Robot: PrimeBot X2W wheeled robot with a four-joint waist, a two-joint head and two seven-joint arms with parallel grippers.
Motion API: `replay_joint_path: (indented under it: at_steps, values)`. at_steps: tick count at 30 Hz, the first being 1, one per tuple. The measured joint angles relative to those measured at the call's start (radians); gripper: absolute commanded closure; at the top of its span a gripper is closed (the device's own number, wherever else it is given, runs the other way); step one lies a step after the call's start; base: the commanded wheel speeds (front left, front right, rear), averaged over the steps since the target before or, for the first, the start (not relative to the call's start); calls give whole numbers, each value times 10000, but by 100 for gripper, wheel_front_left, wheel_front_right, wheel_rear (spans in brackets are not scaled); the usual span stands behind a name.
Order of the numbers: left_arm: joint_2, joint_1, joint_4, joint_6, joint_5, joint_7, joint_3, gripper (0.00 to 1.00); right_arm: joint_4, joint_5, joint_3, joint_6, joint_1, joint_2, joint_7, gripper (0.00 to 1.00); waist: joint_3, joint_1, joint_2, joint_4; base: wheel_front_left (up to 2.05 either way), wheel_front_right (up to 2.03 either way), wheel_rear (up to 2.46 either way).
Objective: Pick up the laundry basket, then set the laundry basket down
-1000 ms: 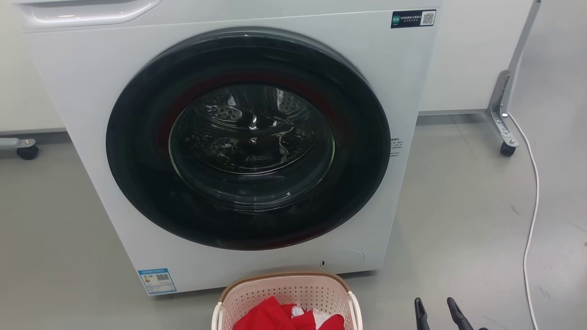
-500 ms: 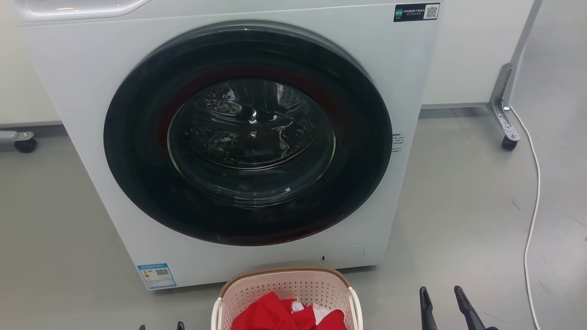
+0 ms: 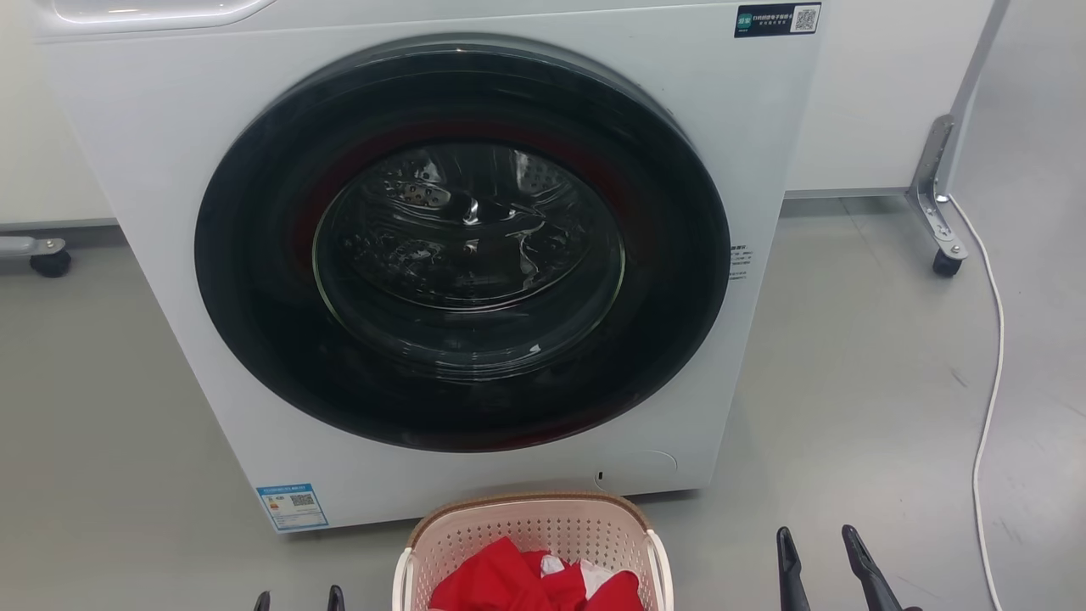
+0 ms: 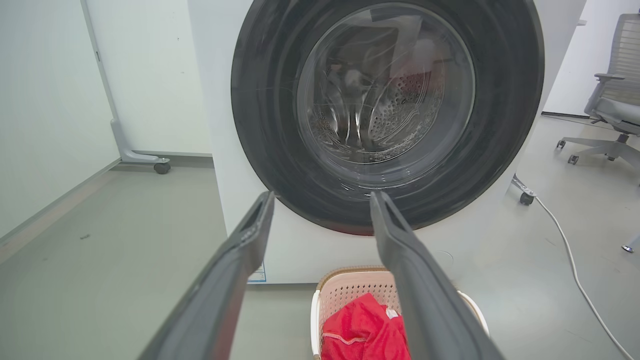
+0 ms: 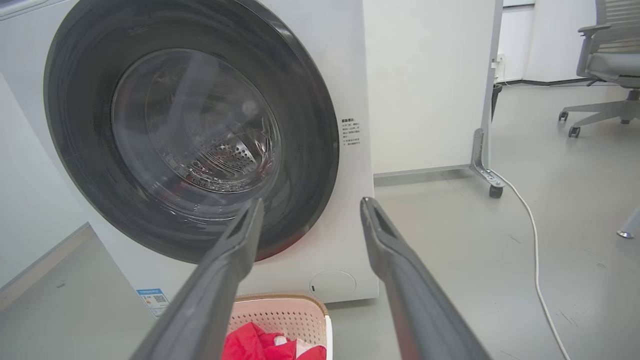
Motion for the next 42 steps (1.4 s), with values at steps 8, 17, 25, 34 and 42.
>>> replay_joint_path:
  at_steps: [8,17,25,34,42]
  values:
    - [-29,13,50,-8,-13,19,15,100,100,-75,10,0,15,42,21,100,31,0,0,-8,0,0,0]
    - [-65,-14,562,-115,-472,192,86,100,591,422,-207,105,186,46,186,100,93,0,0,8,0,0,0]
    - [-84,-242,755,-293,-1611,497,282,100,763,1542,-500,282,-26,59,470,100,177,1,0,38,0,0,0]
    - [-105,-593,993,-548,-2959,859,500,100,943,2892,-888,533,-282,88,828,100,268,1,0,69,0,0,0]
    - [-115,-937,1202,-723,-4148,1174,696,100,1152,4056,-1237,719,-479,109,1170,100,348,1,0,97,0,0,0]
